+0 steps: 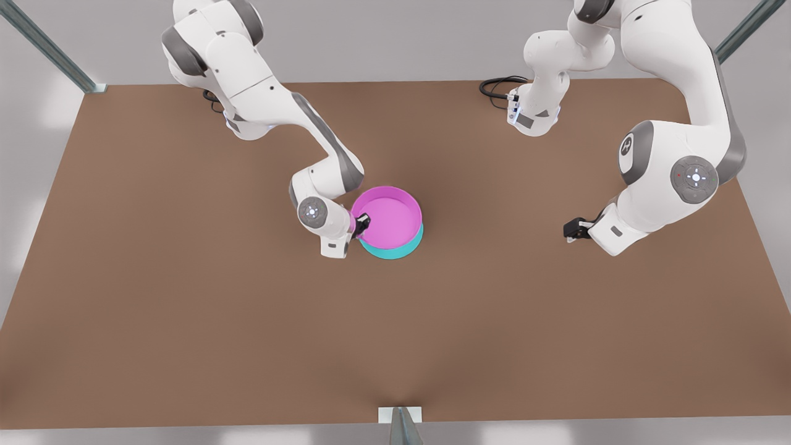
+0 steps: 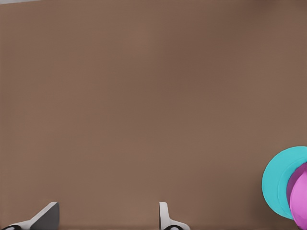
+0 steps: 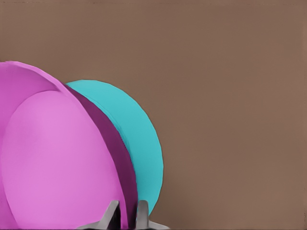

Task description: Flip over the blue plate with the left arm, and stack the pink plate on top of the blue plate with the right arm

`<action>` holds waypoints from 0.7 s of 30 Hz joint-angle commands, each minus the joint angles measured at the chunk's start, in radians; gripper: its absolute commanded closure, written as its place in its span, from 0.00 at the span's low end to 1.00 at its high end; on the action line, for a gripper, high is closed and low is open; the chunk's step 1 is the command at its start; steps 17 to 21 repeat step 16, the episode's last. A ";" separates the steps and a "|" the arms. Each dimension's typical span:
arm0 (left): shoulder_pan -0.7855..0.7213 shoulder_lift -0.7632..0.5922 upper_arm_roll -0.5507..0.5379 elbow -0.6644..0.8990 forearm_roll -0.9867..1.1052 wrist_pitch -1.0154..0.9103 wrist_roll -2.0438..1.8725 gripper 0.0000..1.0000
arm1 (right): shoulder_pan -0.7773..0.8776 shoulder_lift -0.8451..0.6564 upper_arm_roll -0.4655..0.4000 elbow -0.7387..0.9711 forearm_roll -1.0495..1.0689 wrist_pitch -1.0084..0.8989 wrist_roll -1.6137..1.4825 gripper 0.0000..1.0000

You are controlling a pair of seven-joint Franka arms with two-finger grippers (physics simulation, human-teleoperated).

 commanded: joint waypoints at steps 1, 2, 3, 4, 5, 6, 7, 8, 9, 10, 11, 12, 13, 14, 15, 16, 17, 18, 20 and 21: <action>0.000 0.000 0.001 0.000 0.001 0.000 0.000 0.00 | 0.001 0.000 0.000 0.000 0.002 0.000 -0.001 0.00; 0.000 0.000 -0.001 0.002 0.000 0.000 0.000 0.00 | -0.001 0.000 0.000 0.000 0.002 0.000 -0.001 0.00; 0.000 0.000 0.001 0.000 0.000 0.000 0.000 0.00 | 0.001 0.000 0.000 0.000 0.003 0.000 -0.001 0.00; 0.000 0.000 0.001 0.000 0.001 0.000 0.000 0.00 | 0.001 -0.001 0.000 0.000 0.003 -0.001 -0.001 0.00; 0.000 0.001 -0.001 0.000 0.001 0.000 0.000 0.00 | -0.014 -0.039 0.000 0.012 0.002 -0.050 -0.003 0.00; 0.000 0.001 -0.001 0.000 0.001 0.000 -0.003 0.00 | -0.050 -0.107 0.000 0.014 0.000 -0.143 -0.003 0.00; 0.000 0.003 -0.001 0.002 0.000 0.000 -0.009 0.00 | -0.160 -0.249 -0.011 0.055 -0.033 -0.478 0.121 0.00; 0.000 0.006 -0.001 0.003 0.000 0.000 -0.011 0.00 | -0.269 -0.354 -0.035 0.078 -0.133 -0.650 0.163 0.00; 0.000 0.008 -0.001 0.009 -0.002 0.000 -0.012 0.00 | -0.326 -0.388 -0.080 0.159 -0.265 -0.766 0.154 0.00; 0.000 0.008 0.001 0.009 0.000 0.002 -0.014 0.00 | -0.355 -0.386 -0.132 0.242 -0.369 -0.808 0.086 0.00; 0.000 0.008 -0.001 0.009 0.001 0.002 -0.014 0.00 | -0.401 -0.385 -0.135 0.270 -0.414 -0.803 0.046 0.00; 0.000 0.008 -0.001 0.009 0.001 0.002 -0.014 0.00 | -0.416 -0.378 -0.143 0.302 -0.445 -0.800 0.048 0.00; 0.000 0.008 -0.001 0.009 0.001 0.000 -0.014 0.00 | -0.416 -0.371 -0.144 0.307 -0.472 -0.796 0.054 0.00; 0.000 0.008 -0.001 0.009 0.001 0.002 -0.014 0.00 | -0.418 -0.359 -0.143 0.308 -0.471 -0.794 0.056 0.00; 0.000 0.008 -0.001 0.009 0.000 0.000 -0.014 0.00 | -0.418 -0.354 -0.144 0.313 -0.471 -0.794 0.057 0.00; 0.000 0.008 -0.001 0.009 0.001 0.000 -0.014 0.00 | -0.418 -0.305 -0.144 0.383 -0.469 -0.805 0.053 0.00; 0.000 0.008 -0.001 0.009 0.001 0.000 -0.014 0.00 | -0.418 -0.305 -0.144 0.383 -0.469 -0.805 0.053 0.00; 0.000 0.008 -0.001 0.009 0.001 0.000 -0.014 0.00 | -0.418 -0.305 -0.144 0.383 -0.469 -0.805 0.053 0.00; 0.000 0.008 -0.001 0.009 0.001 0.000 -0.014 0.00 | -0.418 -0.305 -0.144 0.383 -0.469 -0.805 0.053 0.00; 0.000 0.008 -0.001 0.009 0.001 0.000 -0.014 0.00 | -0.418 -0.305 -0.144 0.383 -0.469 -0.805 0.053 0.00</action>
